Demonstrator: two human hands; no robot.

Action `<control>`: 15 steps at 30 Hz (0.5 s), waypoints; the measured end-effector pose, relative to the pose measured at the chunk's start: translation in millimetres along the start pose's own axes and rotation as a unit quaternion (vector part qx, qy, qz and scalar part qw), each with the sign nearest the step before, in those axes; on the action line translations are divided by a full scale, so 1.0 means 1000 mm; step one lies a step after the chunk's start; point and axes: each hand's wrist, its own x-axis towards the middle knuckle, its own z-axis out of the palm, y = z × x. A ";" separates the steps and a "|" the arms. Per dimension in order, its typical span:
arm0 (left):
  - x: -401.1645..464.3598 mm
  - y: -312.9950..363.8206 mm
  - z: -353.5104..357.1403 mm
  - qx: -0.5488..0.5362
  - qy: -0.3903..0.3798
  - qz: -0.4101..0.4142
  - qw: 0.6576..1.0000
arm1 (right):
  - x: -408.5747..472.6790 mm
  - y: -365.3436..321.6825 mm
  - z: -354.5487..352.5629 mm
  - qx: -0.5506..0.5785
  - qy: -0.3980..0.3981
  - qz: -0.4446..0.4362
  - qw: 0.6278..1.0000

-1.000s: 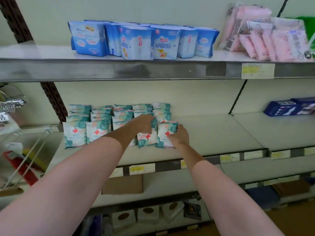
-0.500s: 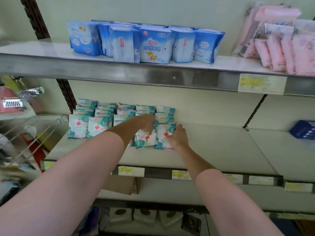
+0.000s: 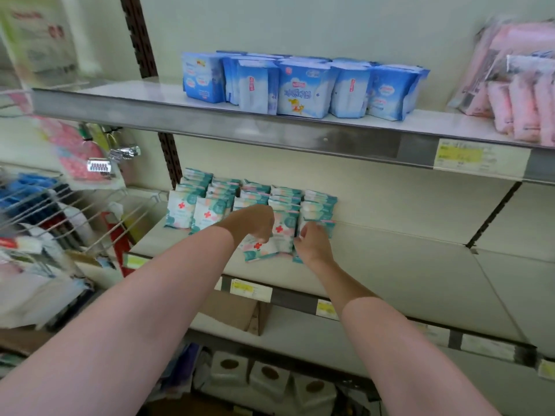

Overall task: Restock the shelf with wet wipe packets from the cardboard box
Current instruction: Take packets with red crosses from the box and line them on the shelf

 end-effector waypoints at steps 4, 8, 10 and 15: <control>-0.013 -0.028 0.000 -0.002 0.022 -0.027 0.999 | -0.004 -0.030 0.018 0.002 -0.016 -0.036 0.999; -0.020 -0.066 -0.001 -0.008 0.020 -0.035 0.999 | -0.005 -0.063 0.040 0.003 -0.030 -0.046 0.999; -0.030 -0.085 -0.001 -0.018 0.021 -0.022 0.999 | -0.006 -0.081 0.051 -0.018 -0.047 -0.055 0.997; -0.043 -0.143 0.007 -0.024 -0.008 -0.033 0.999 | -0.010 -0.124 0.082 -0.067 -0.091 -0.057 0.992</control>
